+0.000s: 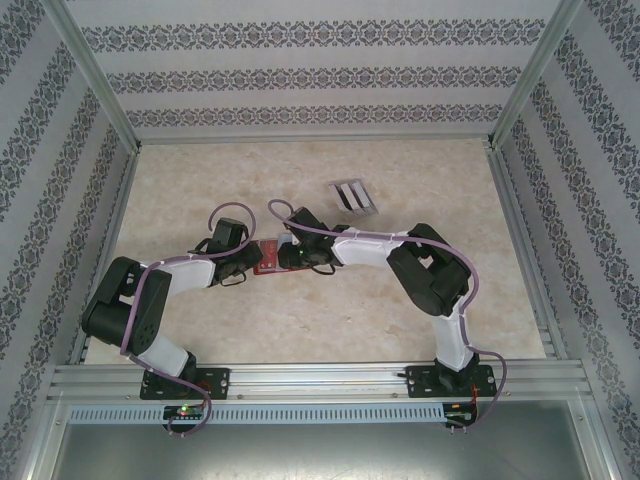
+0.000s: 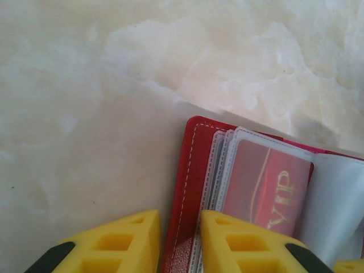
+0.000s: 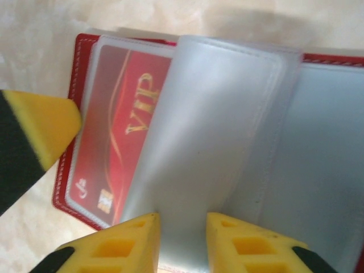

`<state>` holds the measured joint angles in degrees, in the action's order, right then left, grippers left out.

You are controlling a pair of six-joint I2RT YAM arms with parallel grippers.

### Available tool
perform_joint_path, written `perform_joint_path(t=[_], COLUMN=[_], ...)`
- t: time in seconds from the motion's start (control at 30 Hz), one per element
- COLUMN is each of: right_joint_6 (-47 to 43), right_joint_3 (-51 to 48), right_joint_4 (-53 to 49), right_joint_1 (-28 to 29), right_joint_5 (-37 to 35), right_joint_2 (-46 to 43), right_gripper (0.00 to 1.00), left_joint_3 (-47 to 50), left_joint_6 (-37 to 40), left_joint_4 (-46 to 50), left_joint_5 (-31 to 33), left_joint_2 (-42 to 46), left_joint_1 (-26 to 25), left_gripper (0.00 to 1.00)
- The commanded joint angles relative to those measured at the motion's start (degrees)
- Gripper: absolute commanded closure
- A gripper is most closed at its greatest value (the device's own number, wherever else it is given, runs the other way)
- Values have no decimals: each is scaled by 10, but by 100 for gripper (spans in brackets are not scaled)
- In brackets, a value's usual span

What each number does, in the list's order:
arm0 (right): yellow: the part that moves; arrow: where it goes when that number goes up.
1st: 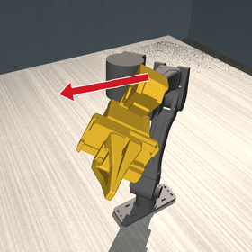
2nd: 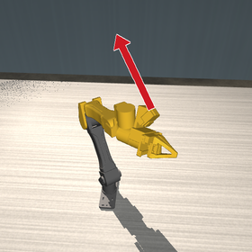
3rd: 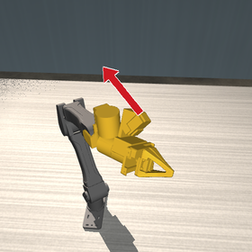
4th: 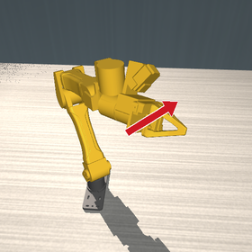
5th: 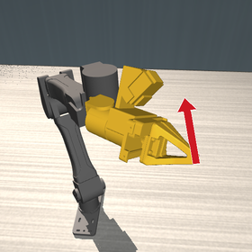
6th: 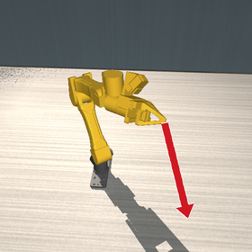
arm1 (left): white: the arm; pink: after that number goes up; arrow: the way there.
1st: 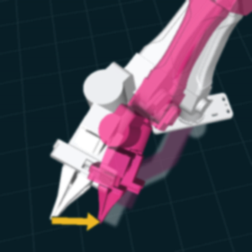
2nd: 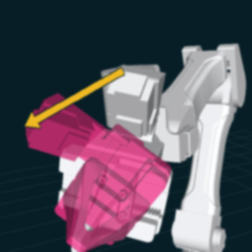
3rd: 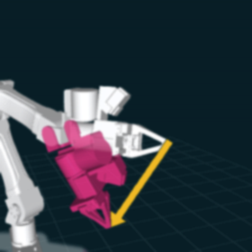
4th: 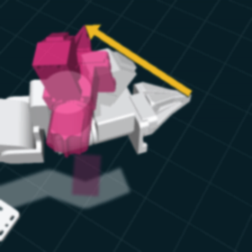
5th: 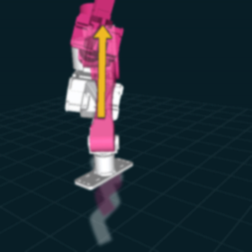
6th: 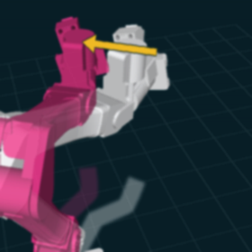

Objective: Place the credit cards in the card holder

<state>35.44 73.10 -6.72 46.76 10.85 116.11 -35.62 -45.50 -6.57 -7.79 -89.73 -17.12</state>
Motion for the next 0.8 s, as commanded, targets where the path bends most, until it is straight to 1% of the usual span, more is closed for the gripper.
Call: perform_joint_path(t=[0.0, 0.1, 0.47, 0.77], right_joint_6=[6, 9, 5, -30], right_joint_3=[7, 2, -3, -2], right_joint_4=[26, 46, 87, 69], right_joint_1=[7, 7, 2, -4], right_joint_5=[33, 48, 58, 40], right_joint_2=[4, -5, -14, -57], right_gripper=[74, 74, 74, 72], left_joint_3=[6, 8, 11, 14], left_joint_6=[-3, -4, -5, -8], left_joint_4=[-7, -10, -14, -21], left_joint_5=[-31, -33, -37, -41], left_joint_2=[-26, -30, -26, -29], left_joint_1=[0, 0, 5, 6], left_gripper=[74, 74, 74, 74])
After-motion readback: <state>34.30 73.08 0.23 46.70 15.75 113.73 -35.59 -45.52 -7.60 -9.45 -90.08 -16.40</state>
